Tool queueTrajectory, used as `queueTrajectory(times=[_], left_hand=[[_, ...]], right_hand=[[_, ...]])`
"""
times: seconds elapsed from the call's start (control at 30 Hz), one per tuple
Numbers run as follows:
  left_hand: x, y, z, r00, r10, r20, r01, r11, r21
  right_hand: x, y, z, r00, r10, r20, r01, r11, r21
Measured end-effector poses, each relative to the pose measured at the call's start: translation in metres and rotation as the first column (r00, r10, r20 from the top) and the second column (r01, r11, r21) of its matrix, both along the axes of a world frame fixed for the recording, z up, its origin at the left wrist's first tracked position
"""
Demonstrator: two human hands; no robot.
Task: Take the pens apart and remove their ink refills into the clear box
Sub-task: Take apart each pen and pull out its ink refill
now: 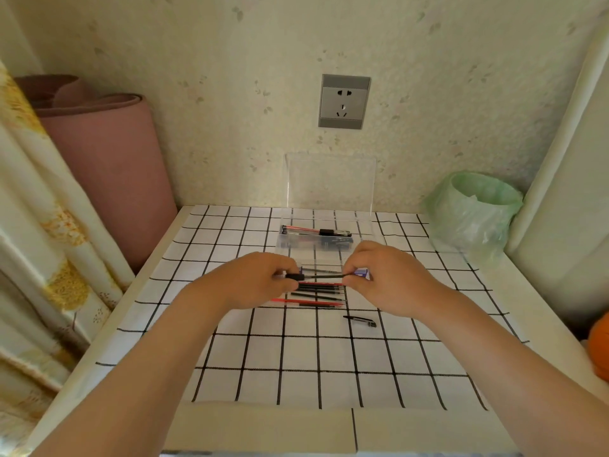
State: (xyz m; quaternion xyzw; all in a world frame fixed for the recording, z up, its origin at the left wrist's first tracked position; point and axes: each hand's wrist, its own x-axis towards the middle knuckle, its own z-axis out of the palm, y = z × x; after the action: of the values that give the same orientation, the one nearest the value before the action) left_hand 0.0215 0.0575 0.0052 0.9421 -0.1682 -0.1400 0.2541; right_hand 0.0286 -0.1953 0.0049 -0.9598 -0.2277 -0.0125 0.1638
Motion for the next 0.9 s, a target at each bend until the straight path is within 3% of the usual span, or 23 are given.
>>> queueTrajectory(times=[0.17,0.23,0.37,0.47,0.63,0.9], left_hand=[[0.006,0.025,0.004,0.986,0.165,0.004,-0.163,0.970,0.179],[0.005,0.028,0.005,0.971,0.210,0.111,-0.231,0.943,0.240],[-0.004,0.005,0.007,0.933,0.188,0.306,-0.209,0.977,0.037],[-0.009,-0.020,0.002,0.931,0.054,0.360,-0.071,0.997,0.033],[-0.004,-0.028,-0.005,0.947,0.030,0.321,-0.068,0.992,0.108],[0.002,-0.024,-0.021,0.959,0.059,0.278,-0.121,0.970,0.209]], right_hand=[[0.008,-0.018,0.003,0.991,-0.120,-0.056,0.115,0.990,-0.080],[0.008,-0.019,0.003,0.987,-0.143,-0.075,0.135,0.985,-0.106],[0.003,-0.007,0.001,0.993,-0.085,-0.081,0.080,0.995,-0.065],[0.000,0.005,-0.001,0.998,-0.040,-0.053,0.040,0.999,-0.007],[-0.004,0.010,-0.001,0.998,-0.016,-0.054,0.017,1.000,0.015],[0.002,-0.004,-0.006,0.970,-0.155,-0.188,0.102,0.958,-0.268]])
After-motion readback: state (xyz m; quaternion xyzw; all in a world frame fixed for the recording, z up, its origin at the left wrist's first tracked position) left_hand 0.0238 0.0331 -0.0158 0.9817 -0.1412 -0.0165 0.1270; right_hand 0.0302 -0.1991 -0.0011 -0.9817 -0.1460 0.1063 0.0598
